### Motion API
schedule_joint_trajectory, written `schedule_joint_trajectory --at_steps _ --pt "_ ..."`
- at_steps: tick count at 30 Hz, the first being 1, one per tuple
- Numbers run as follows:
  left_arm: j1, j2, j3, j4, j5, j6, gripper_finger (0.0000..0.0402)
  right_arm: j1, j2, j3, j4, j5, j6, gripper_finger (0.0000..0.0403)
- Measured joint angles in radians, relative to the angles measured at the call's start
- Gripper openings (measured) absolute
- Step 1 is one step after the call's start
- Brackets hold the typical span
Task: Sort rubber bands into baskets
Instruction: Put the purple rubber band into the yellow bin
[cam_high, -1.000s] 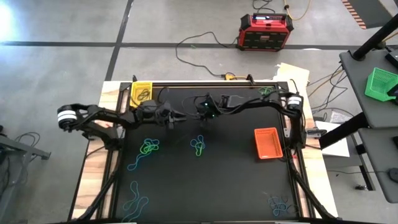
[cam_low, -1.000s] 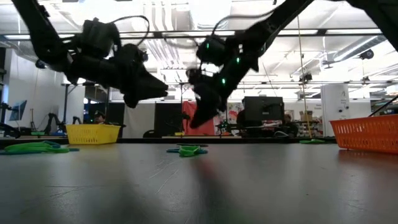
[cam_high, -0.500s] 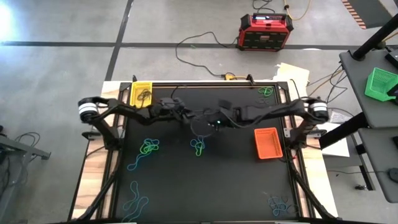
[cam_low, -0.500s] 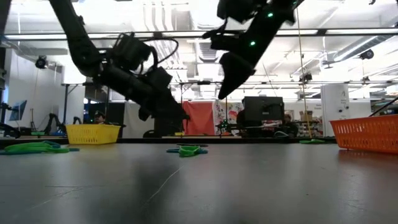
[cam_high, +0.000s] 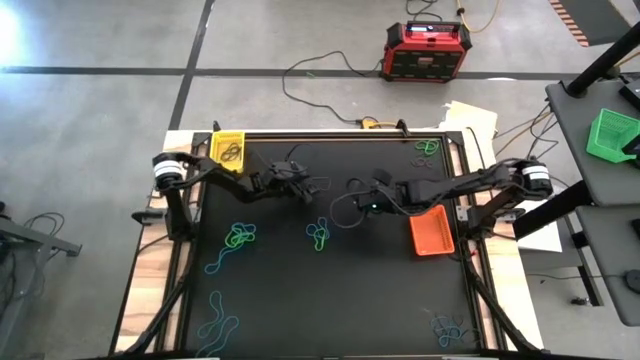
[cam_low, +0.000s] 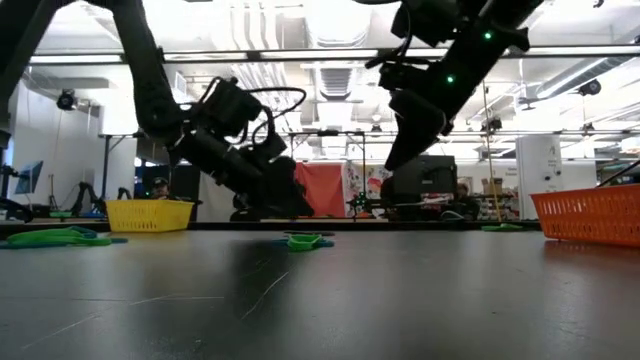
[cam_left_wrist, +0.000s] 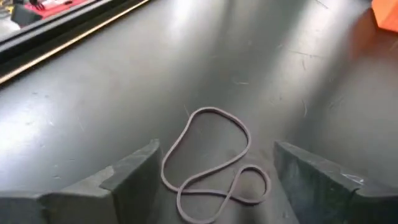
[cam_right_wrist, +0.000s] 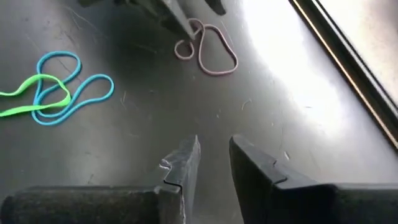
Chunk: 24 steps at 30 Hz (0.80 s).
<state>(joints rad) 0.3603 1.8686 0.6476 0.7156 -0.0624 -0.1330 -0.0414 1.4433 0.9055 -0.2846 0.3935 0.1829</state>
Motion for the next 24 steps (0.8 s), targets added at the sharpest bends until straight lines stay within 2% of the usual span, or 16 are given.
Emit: schedule_joint_trajectory --at_steps 7,12,19,21,24 --pt "0.0 0.118 -0.008 0.141 -0.001 0.03 0.0317 0.0 -0.006 -0.038 0.085 0.001 -0.018 0.0084" --pt "0.0 0.197 -0.008 0.227 -0.008 0.097 0.0312 -0.002 -0.006 -0.041 0.089 0.001 -0.045 0.008" --pt "-0.005 0.265 -0.021 0.3 -0.025 0.106 0.0309 -0.003 -0.006 -0.022 0.089 0.001 -0.075 0.0073" --pt "-0.007 0.266 -0.026 0.306 -0.047 0.107 0.0297 -0.003 -0.006 -0.014 0.088 0.001 -0.086 0.0072" --pt "-0.009 0.264 -0.027 0.31 -0.048 0.113 0.0252 -0.004 -0.007 -0.004 0.089 0.001 -0.1 0.0073"
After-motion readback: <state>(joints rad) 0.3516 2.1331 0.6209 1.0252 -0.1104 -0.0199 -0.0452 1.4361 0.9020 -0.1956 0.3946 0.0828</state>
